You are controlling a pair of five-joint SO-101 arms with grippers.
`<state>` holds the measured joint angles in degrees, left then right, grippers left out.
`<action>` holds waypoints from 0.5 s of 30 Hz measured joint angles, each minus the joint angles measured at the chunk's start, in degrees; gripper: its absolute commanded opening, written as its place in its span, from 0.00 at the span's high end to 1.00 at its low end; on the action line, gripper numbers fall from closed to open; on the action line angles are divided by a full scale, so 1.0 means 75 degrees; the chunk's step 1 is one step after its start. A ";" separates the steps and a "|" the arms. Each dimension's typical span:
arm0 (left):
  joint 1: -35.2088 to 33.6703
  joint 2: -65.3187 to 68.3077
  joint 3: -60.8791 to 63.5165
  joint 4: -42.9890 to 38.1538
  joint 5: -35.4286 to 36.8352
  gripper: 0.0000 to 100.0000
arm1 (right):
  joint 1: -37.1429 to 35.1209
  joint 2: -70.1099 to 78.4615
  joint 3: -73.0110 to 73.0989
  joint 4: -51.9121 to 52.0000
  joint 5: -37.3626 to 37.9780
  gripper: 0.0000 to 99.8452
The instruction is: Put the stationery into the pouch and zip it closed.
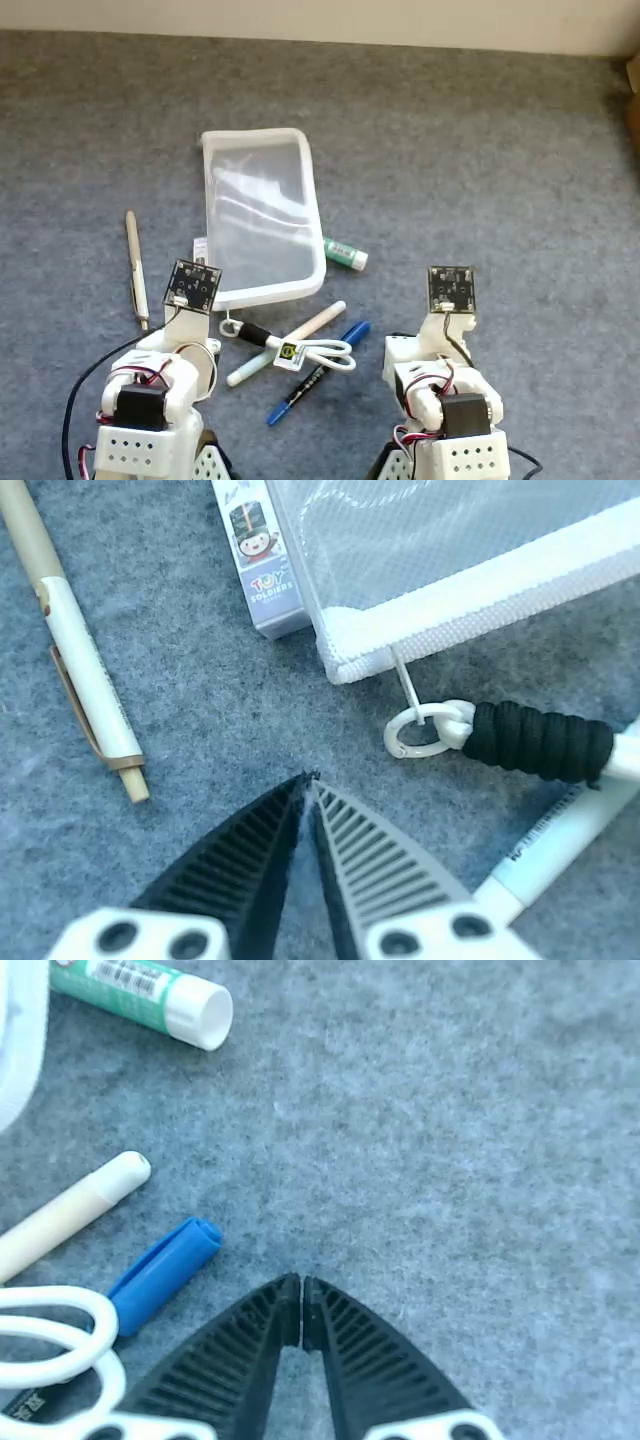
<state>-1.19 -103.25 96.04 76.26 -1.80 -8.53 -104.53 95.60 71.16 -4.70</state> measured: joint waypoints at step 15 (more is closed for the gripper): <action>-0.2063 -0.0070 -0.0270 0.0023 0.0000 0.99 | 0.0000 0.0000 0.0000 0.0000 0.0000 0.99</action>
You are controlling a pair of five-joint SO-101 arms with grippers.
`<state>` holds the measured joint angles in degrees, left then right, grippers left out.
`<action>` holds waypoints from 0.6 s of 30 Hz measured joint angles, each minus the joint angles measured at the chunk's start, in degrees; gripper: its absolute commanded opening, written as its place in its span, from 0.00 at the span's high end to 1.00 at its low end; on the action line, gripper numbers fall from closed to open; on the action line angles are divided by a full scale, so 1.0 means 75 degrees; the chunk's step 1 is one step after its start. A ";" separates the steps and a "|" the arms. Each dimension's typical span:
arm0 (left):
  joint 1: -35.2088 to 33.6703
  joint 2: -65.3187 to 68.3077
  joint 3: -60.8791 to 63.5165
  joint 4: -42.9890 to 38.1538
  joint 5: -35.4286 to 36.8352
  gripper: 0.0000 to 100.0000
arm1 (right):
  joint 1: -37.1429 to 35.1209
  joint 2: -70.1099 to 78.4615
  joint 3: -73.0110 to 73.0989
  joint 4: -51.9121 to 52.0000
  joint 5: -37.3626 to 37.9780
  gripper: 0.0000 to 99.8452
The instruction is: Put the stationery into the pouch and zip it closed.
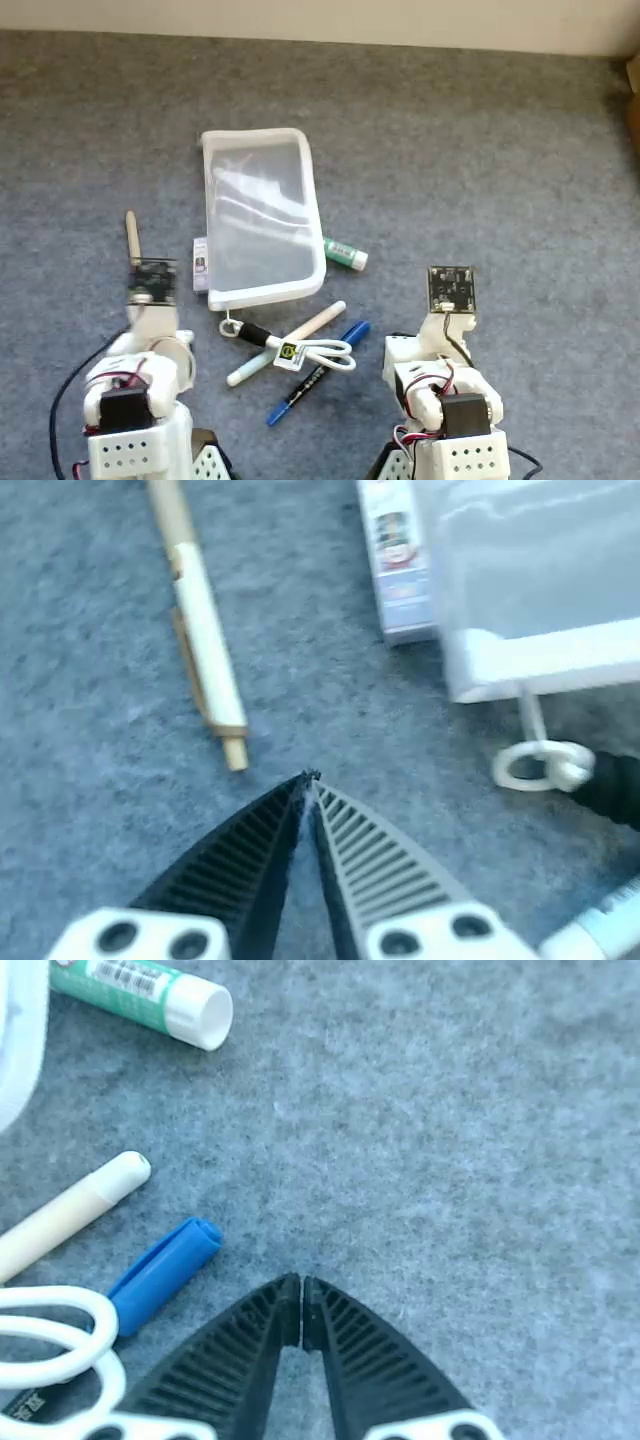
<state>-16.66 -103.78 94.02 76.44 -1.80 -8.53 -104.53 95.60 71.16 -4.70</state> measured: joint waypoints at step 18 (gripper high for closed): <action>-0.0785 -0.0023 0.0023 -0.0129 0.0000 0.99 | 0.0492 0.0000 0.0000 0.0000 0.0692 0.99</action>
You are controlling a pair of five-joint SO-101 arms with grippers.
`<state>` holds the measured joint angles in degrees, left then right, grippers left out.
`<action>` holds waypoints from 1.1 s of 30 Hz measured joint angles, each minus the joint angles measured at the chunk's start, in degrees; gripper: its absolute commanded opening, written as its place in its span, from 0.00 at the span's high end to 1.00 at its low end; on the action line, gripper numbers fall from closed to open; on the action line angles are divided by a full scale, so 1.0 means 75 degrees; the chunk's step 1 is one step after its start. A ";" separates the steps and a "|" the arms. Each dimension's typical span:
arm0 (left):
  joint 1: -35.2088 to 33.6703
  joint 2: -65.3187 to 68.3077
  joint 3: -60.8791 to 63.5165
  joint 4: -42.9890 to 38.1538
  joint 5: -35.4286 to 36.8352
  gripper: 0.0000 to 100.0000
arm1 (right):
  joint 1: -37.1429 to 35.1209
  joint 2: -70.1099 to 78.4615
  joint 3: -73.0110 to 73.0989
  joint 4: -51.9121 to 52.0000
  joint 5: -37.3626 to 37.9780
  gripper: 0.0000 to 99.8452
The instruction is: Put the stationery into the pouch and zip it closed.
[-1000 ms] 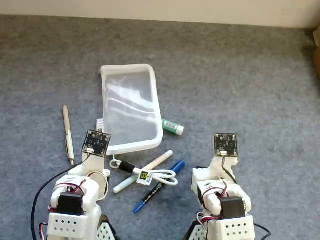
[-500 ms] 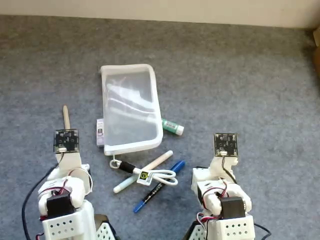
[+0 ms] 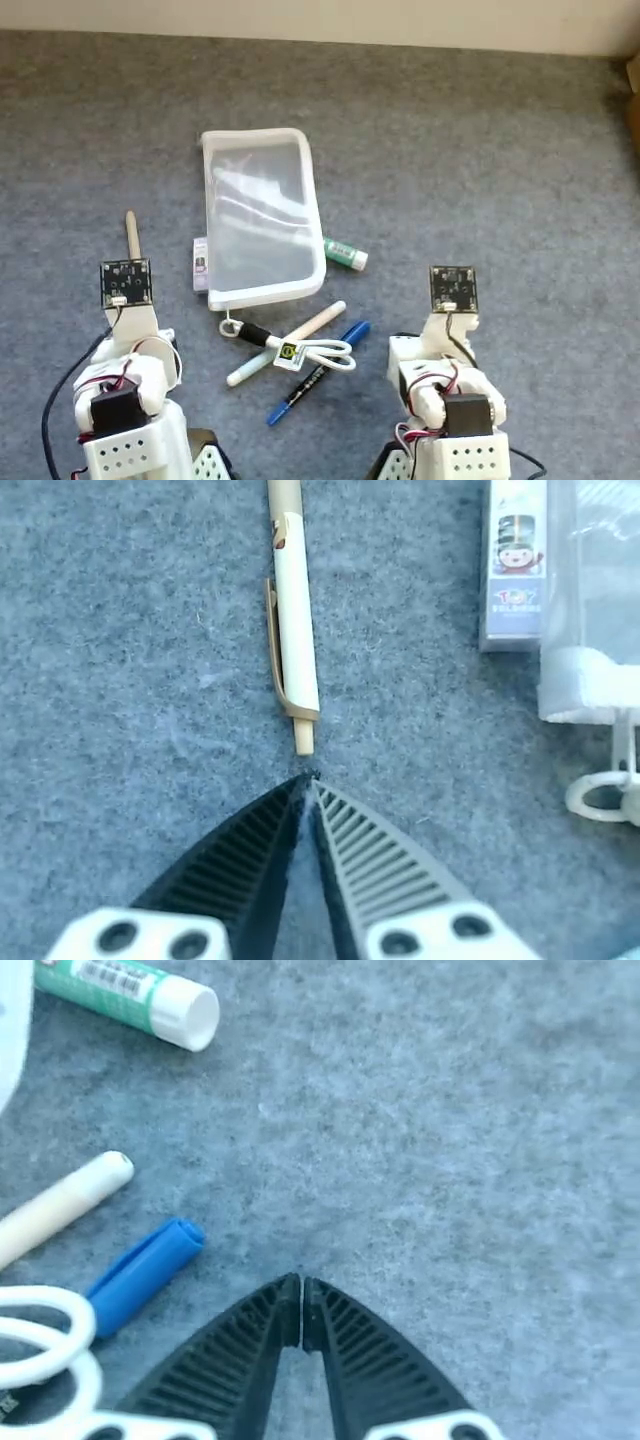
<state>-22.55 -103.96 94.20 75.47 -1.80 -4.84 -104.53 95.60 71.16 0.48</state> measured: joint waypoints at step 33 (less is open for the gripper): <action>-0.0621 0.0012 0.0176 -0.0656 0.0000 0.99 | -0.2684 0.4841 -0.6634 0.0563 0.1899 0.85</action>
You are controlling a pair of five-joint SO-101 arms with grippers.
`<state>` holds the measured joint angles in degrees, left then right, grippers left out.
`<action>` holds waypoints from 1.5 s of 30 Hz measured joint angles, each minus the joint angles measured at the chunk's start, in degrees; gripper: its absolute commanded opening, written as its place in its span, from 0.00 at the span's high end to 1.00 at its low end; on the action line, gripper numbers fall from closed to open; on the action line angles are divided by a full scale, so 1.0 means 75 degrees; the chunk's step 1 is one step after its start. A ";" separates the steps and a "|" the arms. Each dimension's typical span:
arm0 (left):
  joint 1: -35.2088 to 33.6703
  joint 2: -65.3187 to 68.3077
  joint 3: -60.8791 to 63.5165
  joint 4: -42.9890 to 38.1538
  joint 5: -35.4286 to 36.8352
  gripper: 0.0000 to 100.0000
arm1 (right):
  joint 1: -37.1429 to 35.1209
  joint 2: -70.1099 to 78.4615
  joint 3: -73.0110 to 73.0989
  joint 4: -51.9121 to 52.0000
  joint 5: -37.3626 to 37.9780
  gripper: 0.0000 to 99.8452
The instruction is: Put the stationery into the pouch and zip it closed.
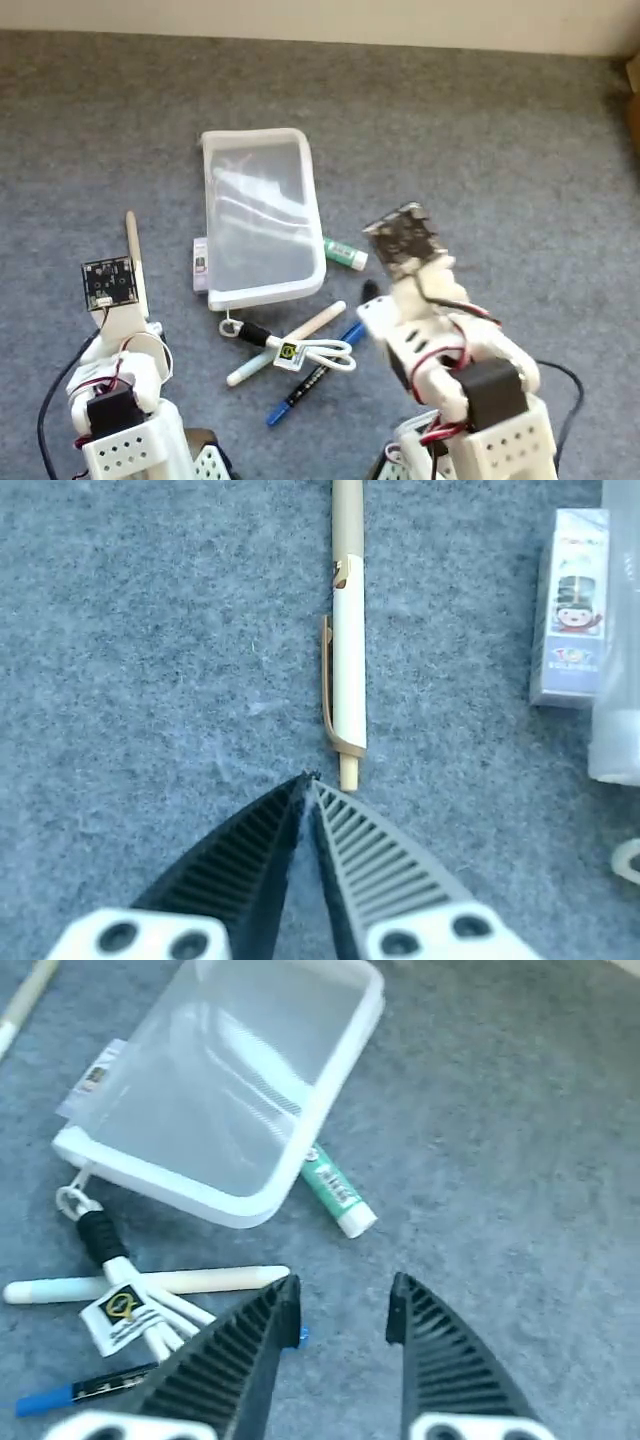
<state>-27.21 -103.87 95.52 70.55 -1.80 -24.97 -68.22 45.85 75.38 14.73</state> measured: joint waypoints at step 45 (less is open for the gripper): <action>-0.0832 0.0023 0.0070 -0.1055 0.0000 0.99 | -0.4079 0.7467 -0.0035 -0.4349 -0.0340 0.85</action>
<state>-33.45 -103.69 96.04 62.64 -1.80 -55.56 -12.22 45.58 42.77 12.18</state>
